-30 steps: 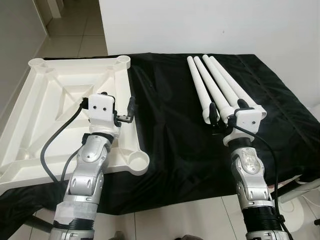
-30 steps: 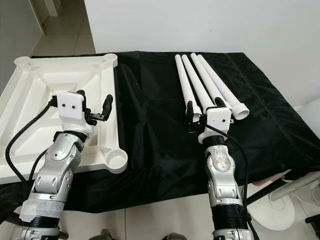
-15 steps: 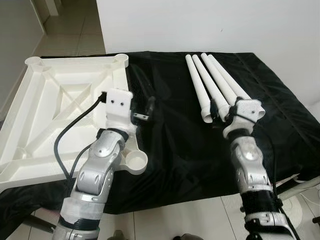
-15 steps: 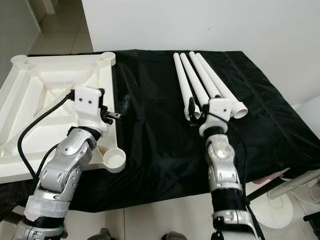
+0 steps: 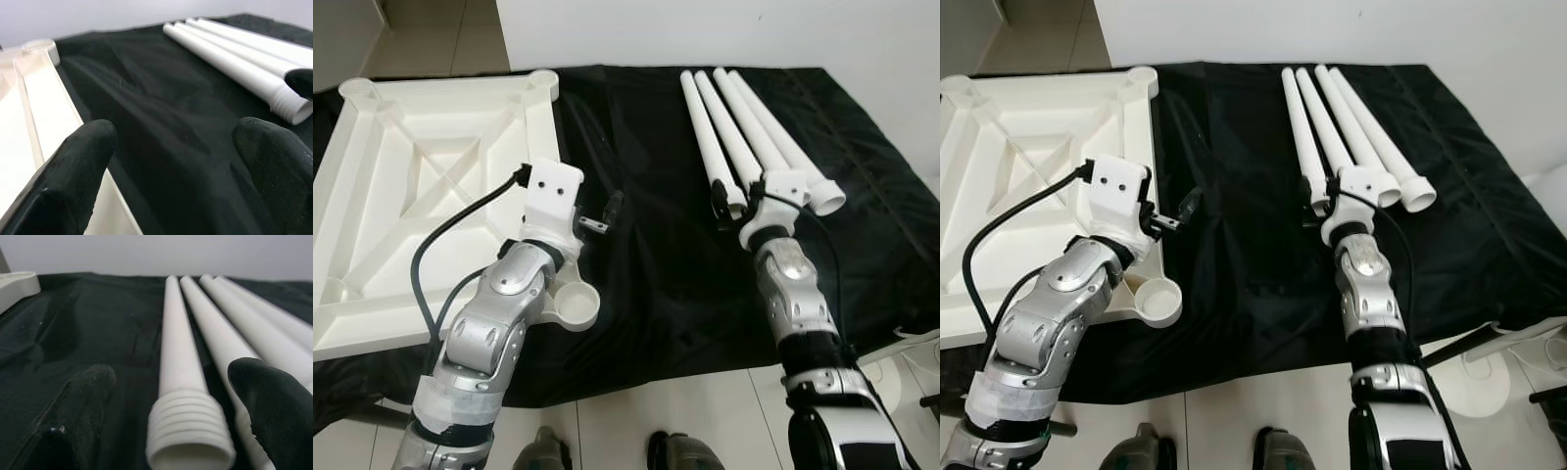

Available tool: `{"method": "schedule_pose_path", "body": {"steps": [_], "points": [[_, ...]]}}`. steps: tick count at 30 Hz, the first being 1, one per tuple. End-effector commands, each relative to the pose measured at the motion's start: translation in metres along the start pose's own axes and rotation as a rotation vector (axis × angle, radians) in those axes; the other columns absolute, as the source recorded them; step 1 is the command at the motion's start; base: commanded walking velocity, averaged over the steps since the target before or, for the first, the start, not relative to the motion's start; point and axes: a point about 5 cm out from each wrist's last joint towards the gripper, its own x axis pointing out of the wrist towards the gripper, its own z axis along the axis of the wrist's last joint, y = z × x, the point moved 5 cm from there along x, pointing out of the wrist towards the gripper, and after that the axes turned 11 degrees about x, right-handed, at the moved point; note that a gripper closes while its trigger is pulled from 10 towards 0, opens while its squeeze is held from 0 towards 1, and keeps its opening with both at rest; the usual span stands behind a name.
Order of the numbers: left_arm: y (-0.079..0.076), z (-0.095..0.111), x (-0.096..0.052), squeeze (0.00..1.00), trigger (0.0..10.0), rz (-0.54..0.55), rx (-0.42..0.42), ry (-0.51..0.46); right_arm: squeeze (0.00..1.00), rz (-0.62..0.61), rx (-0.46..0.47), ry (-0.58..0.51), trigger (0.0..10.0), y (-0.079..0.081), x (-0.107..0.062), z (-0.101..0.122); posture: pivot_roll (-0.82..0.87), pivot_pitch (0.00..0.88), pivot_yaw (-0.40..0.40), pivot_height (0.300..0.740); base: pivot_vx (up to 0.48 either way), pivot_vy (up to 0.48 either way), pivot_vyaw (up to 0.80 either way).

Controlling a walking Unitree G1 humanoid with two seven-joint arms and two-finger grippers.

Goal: Building children table

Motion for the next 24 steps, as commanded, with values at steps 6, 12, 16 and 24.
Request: {"method": "schedule_pose_path", "body": {"steps": [6, 12, 16, 24], "points": [[-0.013, 0.005, -0.006, 0.00, 10.0, -0.114, 0.007, 0.001, 0.00, 0.005, 0.056, 0.032, 10.0, 0.000, 0.010, -0.004, 0.10, 0.226, -0.001, 0.740, 0.000, 0.000, 0.00], [-0.011, 0.006, -0.010, 0.00, 10.0, -0.112, 0.016, 0.025, 0.00, -0.010, 0.083, 0.062, 10.0, 0.002, 0.019, -0.007, 0.11, 0.241, 0.003, 0.740, 0.000, 0.000, 0.00], [-0.009, 0.006, -0.011, 0.00, 10.0, -0.105, 0.020, 0.032, 0.00, -0.016, 0.094, 0.077, 10.0, 0.003, 0.020, -0.010, 0.12, 0.247, 0.004, 0.740, 0.000, 0.000, 0.00], [-0.006, 0.006, -0.013, 0.00, 10.0, -0.091, 0.023, 0.045, 0.00, -0.012, 0.076, 0.098, 10.0, 0.005, 0.023, -0.015, 0.12, 0.255, 0.011, 0.740, 0.000, 0.000, 0.00]]}}
